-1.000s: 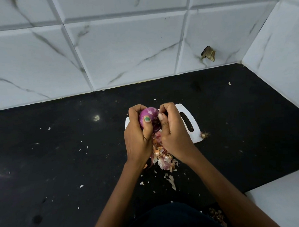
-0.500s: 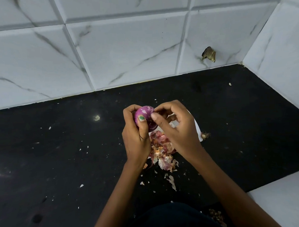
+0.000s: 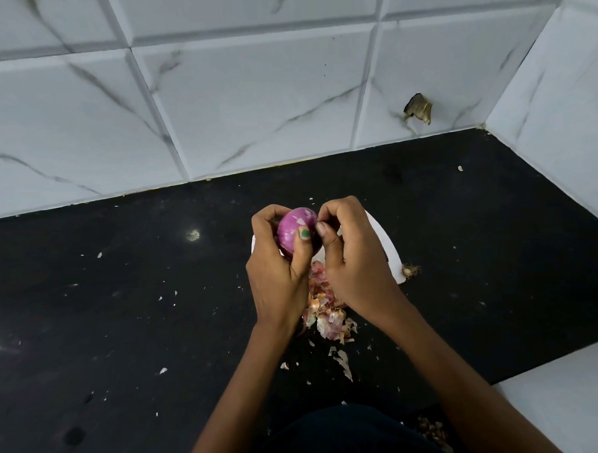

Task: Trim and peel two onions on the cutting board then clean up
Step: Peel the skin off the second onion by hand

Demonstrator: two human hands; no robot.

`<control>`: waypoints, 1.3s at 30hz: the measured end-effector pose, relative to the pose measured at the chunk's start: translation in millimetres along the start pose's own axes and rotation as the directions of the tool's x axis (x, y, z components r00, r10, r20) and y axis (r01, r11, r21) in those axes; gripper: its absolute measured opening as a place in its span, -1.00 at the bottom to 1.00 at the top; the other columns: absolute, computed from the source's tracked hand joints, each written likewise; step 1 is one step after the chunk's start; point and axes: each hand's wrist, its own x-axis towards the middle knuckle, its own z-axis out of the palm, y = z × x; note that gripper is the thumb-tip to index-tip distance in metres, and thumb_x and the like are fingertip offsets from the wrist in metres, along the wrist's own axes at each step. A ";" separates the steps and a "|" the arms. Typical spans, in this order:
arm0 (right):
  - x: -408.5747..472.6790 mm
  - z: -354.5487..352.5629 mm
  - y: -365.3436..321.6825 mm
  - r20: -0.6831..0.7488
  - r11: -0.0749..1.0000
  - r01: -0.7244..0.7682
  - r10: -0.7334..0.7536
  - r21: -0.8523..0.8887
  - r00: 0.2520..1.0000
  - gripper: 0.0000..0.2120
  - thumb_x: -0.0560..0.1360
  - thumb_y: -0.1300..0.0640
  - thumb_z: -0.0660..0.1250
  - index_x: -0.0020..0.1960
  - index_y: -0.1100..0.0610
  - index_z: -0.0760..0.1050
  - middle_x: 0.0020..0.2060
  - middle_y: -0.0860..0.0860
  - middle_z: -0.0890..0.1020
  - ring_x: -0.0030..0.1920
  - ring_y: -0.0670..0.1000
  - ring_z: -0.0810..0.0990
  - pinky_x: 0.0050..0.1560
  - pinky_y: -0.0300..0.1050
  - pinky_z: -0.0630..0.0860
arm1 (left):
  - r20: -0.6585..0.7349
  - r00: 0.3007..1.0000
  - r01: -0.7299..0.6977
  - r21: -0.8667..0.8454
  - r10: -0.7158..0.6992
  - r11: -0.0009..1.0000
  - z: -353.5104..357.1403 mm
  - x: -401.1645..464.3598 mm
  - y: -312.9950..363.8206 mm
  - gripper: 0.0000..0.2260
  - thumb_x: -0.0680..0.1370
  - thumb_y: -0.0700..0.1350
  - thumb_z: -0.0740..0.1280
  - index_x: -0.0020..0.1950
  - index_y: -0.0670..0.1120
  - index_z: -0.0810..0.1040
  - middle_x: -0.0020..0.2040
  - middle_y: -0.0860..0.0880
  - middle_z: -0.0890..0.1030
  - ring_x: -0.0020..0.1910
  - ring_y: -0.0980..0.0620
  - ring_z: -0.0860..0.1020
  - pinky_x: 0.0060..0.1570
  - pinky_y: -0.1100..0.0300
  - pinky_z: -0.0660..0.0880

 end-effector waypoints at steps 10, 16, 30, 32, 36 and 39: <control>-12.3 15.7 -1.7 -0.096 0.992 -0.092 0.101 0.092 0.990 -0.87 0.56 0.13 0.05 -0.05 0.16 0.33 -0.14 0.02 0.41 -0.16 0.01 0.44 -0.15 -0.13 0.44 | -0.052 0.995 0.076 -0.080 -0.080 0.994 13.9 -7.4 7.1 -0.76 0.56 0.15 0.15 0.08 0.05 0.46 -0.10 0.20 0.58 -0.14 0.15 0.57 -0.18 0.29 0.50; -15.3 17.0 0.9 -0.154 0.998 -0.054 0.060 0.039 0.986 -0.82 0.56 0.17 0.06 -0.07 0.25 0.37 -0.15 0.02 0.39 -0.18 0.02 0.43 -0.16 -0.13 0.42 | -0.011 0.991 0.127 -0.159 -0.131 0.979 16.5 -10.6 10.5 -0.74 0.59 0.10 0.17 0.07 -0.05 0.49 -0.16 0.18 0.59 -0.19 0.19 0.56 -0.22 0.37 0.45; -18.3 17.5 12.0 -0.144 0.999 0.013 -0.020 -0.053 0.989 -0.93 0.50 0.23 0.07 -0.07 0.08 0.22 -0.16 -0.03 0.32 -0.17 -0.09 0.31 -0.17 -0.32 0.29 | 0.145 0.947 0.315 -0.226 -0.288 0.922 16.0 -6.4 14.1 -0.70 0.70 -0.12 0.06 -0.11 -0.21 0.47 -0.35 0.15 0.52 -0.36 0.29 0.46 -0.33 0.45 0.37; -20.6 17.7 12.0 -0.123 0.996 0.045 -0.054 -0.073 0.991 -0.90 0.47 0.26 0.07 -0.07 0.09 0.23 -0.18 0.01 0.35 -0.15 -0.06 0.32 -0.17 -0.27 0.31 | 0.137 0.919 0.393 -0.233 -0.370 0.890 15.8 -4.0 15.4 -0.68 0.70 -0.14 0.03 -0.21 -0.15 0.40 -0.39 0.08 0.42 -0.45 0.26 0.41 -0.39 0.43 0.34; -30.8 23.0 10.0 -0.031 0.991 0.121 -0.122 -0.051 0.992 -0.89 0.47 0.29 0.08 -0.07 0.11 0.26 -0.15 0.06 0.41 -0.09 -0.08 0.29 -0.09 -0.26 0.32 | 0.076 0.895 0.444 -0.248 -0.440 0.861 14.1 4.0 13.8 -0.64 0.70 -0.09 0.02 -0.29 -0.09 0.27 -0.41 0.04 0.32 -0.46 0.22 0.31 -0.38 0.35 0.31; -30.3 21.0 5.1 -0.090 0.992 0.094 -0.086 0.089 0.992 -0.94 0.52 0.27 0.12 -0.04 0.19 0.36 -0.07 0.01 0.43 -0.04 -0.05 0.40 -0.01 -0.27 0.37 | 0.073 0.854 0.512 -0.302 -0.516 0.804 10.8 7.9 8.2 -0.61 0.68 0.07 0.04 -0.18 -0.18 0.38 -0.27 -0.13 0.43 -0.29 0.03 0.42 -0.22 0.04 0.44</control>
